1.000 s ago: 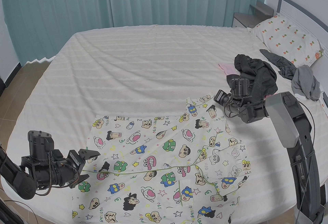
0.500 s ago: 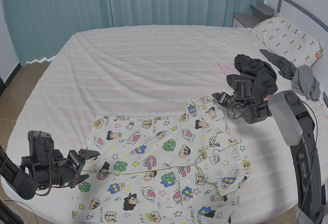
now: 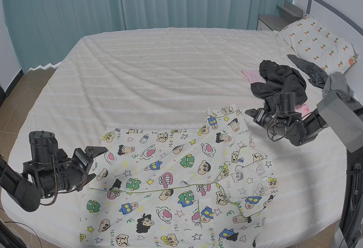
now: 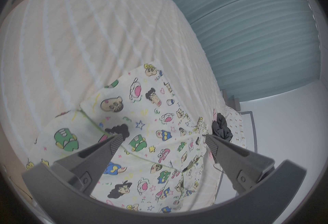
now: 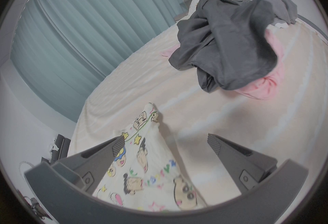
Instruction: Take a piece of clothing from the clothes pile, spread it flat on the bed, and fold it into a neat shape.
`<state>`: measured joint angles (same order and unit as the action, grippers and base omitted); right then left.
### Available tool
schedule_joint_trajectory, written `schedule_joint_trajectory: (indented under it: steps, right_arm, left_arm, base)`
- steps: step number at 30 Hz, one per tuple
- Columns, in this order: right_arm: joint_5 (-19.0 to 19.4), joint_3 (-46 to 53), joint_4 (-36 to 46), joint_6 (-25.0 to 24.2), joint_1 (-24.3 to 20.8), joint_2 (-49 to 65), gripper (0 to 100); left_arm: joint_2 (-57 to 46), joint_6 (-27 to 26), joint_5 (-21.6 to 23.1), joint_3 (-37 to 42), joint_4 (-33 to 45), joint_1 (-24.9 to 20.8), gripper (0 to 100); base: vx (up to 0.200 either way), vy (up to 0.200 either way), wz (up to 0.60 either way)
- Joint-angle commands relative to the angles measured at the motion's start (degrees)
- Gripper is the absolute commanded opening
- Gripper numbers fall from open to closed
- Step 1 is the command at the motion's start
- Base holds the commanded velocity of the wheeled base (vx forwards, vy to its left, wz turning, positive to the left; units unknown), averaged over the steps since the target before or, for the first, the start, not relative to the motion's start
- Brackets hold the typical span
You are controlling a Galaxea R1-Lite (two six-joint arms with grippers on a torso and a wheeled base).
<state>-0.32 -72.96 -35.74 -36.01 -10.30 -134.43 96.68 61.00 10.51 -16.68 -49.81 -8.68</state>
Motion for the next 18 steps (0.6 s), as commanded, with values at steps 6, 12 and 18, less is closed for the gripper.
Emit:
schedule_joint_trajectory:
  steps: [6,12,18]
  right_arm:
    - [2.9,56.6,-42.9,-1.3,0.7,30.5,100]
    - [2.5,63.9,-54.3,-0.4,2.4,30.5,100]
    - [2.8,64.3,-54.0,0.1,2.4,33.7,100]
  left_arm:
    - [9.5,-14.2,-4.9,-38.6,30.9,2.6,100]
    - [20.3,-20.1,-5.1,-47.2,33.2,3.6,100]
    - [27.6,-14.8,-4.8,-62.3,49.5,4.7,100]
  base:
    - [0.000,0.000,0.00]
    - [0.000,0.000,0.00]
    - [0.000,0.000,0.00]
